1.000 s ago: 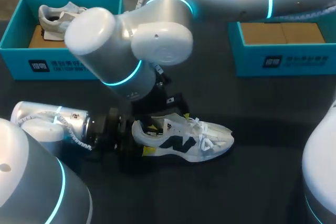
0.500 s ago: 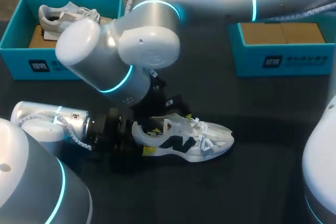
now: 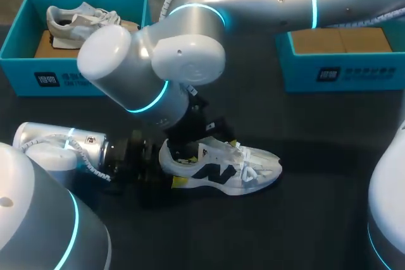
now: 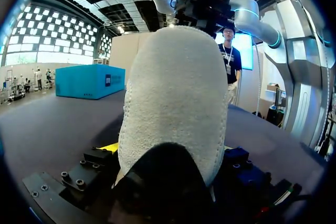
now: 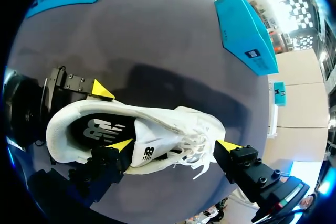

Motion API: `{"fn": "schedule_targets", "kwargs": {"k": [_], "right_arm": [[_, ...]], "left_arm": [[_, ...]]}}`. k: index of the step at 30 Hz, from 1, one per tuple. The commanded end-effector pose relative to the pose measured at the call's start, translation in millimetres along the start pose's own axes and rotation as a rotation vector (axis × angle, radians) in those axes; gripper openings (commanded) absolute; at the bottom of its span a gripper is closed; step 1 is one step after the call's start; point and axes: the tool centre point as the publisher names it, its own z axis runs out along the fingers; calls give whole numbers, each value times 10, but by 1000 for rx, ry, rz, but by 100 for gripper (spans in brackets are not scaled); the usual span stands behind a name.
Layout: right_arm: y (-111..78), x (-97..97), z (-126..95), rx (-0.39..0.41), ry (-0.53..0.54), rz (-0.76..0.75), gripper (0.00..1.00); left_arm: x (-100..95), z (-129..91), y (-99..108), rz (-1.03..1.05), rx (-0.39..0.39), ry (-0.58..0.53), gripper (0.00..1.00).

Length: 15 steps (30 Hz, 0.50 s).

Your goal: Take the shoe out of the shoebox, open the shoe tongue, remove and reinsert the insole, then place the shoe into the shoebox

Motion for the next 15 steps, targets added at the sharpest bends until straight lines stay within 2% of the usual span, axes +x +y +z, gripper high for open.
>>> {"fn": "schedule_targets", "kwargs": {"k": [1, 15], "right_arm": [[-90, -124, -3, -15, 22, 484, 100], [-54, -320, -48, 1, 38, 496, 100]], "left_arm": [[-44, 7, 22, -1, -2, 1, 0], [-44, 7, 22, -1, -2, 1, 0]]}}
